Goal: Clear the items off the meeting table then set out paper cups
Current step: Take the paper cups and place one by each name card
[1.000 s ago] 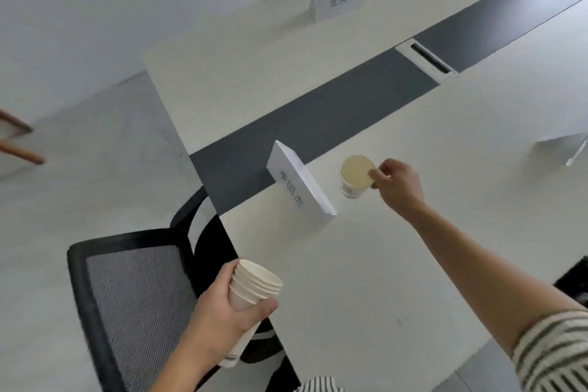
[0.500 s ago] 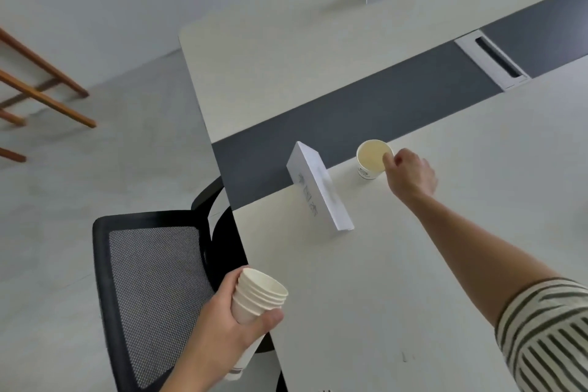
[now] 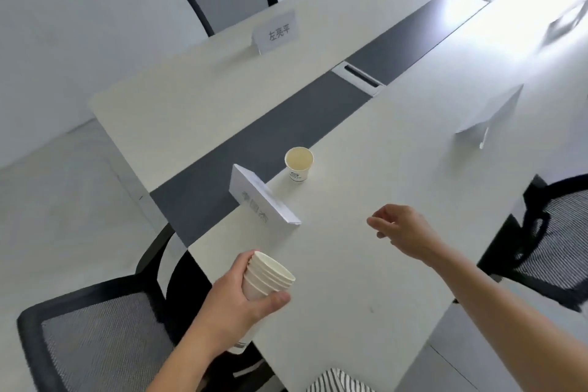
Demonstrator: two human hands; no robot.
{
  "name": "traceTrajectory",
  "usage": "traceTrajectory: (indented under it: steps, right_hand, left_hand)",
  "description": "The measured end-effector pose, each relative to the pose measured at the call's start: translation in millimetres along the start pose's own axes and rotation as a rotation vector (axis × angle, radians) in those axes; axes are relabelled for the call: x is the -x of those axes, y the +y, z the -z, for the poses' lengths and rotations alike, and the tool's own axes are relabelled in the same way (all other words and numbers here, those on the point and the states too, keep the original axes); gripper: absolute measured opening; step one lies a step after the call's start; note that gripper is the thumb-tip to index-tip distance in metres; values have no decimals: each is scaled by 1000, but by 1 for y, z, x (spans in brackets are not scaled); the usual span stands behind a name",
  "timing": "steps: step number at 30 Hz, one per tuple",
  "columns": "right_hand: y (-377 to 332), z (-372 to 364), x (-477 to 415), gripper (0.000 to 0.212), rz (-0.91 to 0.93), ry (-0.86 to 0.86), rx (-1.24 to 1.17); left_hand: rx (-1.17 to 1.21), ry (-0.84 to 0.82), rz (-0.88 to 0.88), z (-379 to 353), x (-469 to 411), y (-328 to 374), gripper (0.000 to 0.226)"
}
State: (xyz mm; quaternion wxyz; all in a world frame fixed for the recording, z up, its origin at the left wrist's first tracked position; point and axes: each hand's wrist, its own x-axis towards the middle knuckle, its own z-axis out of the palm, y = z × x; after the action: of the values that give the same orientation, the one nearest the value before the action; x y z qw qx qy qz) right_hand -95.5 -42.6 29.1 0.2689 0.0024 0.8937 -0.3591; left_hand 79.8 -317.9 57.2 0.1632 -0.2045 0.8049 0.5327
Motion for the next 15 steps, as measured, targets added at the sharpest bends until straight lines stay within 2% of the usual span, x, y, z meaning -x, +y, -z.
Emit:
traceTrajectory:
  steps: [10, 15]
  right_hand:
    - [79, -6, 232, 5, -120, 146, -231]
    - [138, -7, 311, 17, -223, 230, -336]
  left_hand:
    - [-209, -402, -223, -87, 27, 55, 73]
    - [-348, -553, -336, -154, 59, 85, 74]
